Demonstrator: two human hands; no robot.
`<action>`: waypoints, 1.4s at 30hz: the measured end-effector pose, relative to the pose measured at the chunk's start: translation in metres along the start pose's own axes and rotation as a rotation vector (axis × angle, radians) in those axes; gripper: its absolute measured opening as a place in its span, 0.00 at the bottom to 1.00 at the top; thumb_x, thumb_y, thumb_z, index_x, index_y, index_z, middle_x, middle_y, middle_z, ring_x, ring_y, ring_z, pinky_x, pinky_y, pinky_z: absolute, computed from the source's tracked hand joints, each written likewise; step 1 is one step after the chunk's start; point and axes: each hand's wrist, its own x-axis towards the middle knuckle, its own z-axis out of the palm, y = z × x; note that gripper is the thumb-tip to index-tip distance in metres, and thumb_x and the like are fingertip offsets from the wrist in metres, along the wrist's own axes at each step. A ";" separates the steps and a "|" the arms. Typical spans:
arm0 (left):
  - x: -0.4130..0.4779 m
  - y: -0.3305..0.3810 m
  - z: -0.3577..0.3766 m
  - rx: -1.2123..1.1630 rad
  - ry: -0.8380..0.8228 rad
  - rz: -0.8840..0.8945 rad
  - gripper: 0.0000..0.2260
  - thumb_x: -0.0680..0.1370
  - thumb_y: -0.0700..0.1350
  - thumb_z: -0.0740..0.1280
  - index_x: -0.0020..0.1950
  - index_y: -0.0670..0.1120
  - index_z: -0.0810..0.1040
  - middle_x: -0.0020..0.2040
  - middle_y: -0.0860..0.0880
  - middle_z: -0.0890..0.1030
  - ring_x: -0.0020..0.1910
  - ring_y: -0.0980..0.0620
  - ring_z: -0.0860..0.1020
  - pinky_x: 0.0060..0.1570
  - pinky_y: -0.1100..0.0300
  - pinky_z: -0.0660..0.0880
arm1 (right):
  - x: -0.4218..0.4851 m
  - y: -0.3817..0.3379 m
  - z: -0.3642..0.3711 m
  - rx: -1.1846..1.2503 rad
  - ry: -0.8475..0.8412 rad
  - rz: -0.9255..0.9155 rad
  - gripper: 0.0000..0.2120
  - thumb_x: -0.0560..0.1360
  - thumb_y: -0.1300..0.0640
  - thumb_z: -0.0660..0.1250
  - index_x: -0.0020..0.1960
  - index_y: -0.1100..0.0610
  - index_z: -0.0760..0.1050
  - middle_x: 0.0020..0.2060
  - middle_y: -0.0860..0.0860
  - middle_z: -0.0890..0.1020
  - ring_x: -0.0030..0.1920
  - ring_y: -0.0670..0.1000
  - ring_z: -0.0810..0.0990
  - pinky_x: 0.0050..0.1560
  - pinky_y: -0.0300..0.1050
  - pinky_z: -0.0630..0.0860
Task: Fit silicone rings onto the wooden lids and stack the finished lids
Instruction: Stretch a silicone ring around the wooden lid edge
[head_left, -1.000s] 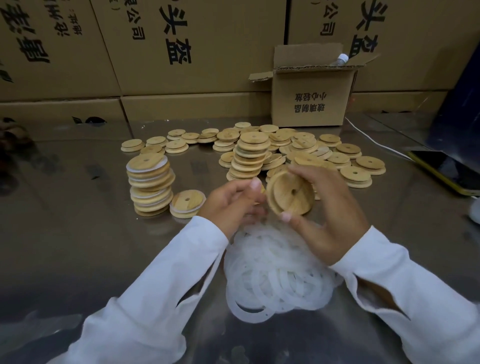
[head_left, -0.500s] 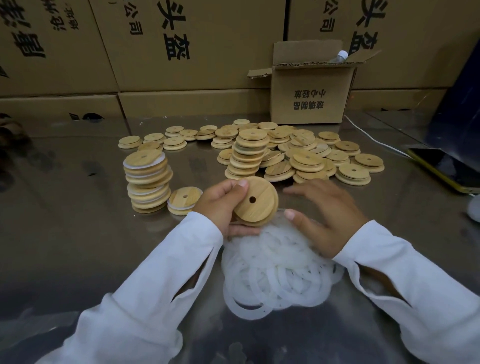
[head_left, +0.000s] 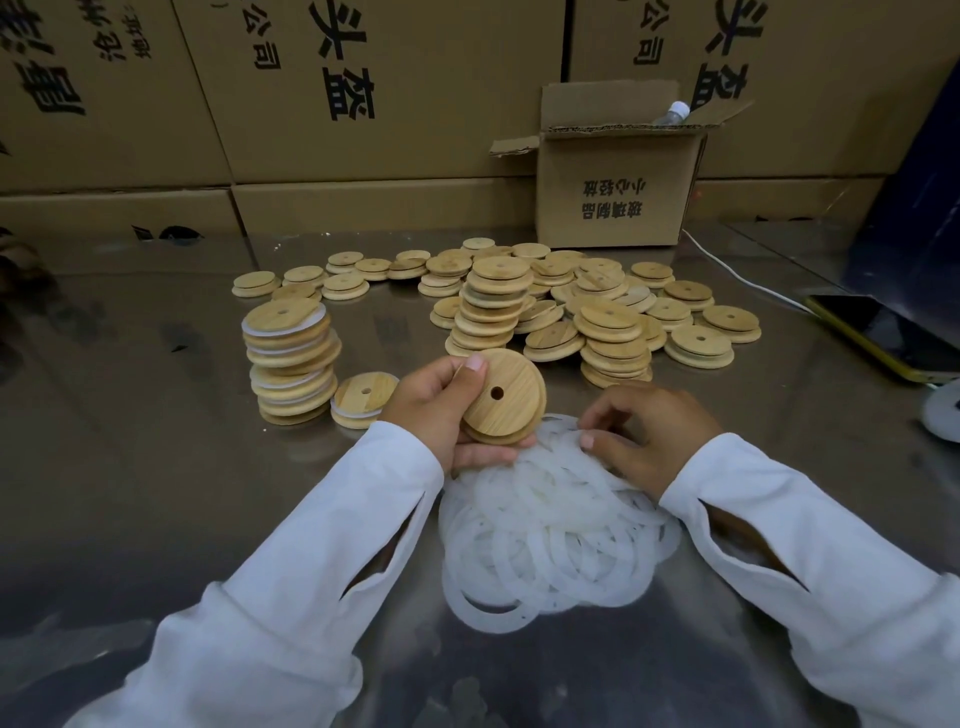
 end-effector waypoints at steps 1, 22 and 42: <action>0.000 0.000 0.000 -0.001 -0.004 -0.002 0.10 0.79 0.48 0.60 0.47 0.43 0.77 0.38 0.41 0.83 0.33 0.40 0.83 0.25 0.59 0.79 | 0.000 0.001 0.000 -0.001 -0.003 -0.001 0.03 0.72 0.55 0.68 0.45 0.51 0.79 0.40 0.44 0.78 0.44 0.45 0.75 0.39 0.30 0.67; -0.001 0.001 0.001 -0.023 -0.011 -0.010 0.06 0.78 0.44 0.61 0.48 0.44 0.77 0.46 0.39 0.81 0.33 0.43 0.83 0.25 0.61 0.78 | -0.009 -0.017 -0.014 0.695 0.247 -0.145 0.04 0.69 0.61 0.69 0.39 0.55 0.75 0.34 0.44 0.80 0.37 0.42 0.78 0.43 0.33 0.74; -0.008 -0.008 0.011 0.450 -0.195 0.313 0.08 0.76 0.38 0.64 0.53 0.39 0.78 0.46 0.43 0.81 0.46 0.50 0.79 0.51 0.56 0.75 | -0.013 -0.041 -0.005 0.874 0.328 0.014 0.07 0.70 0.65 0.68 0.38 0.55 0.77 0.24 0.48 0.77 0.22 0.44 0.72 0.26 0.33 0.72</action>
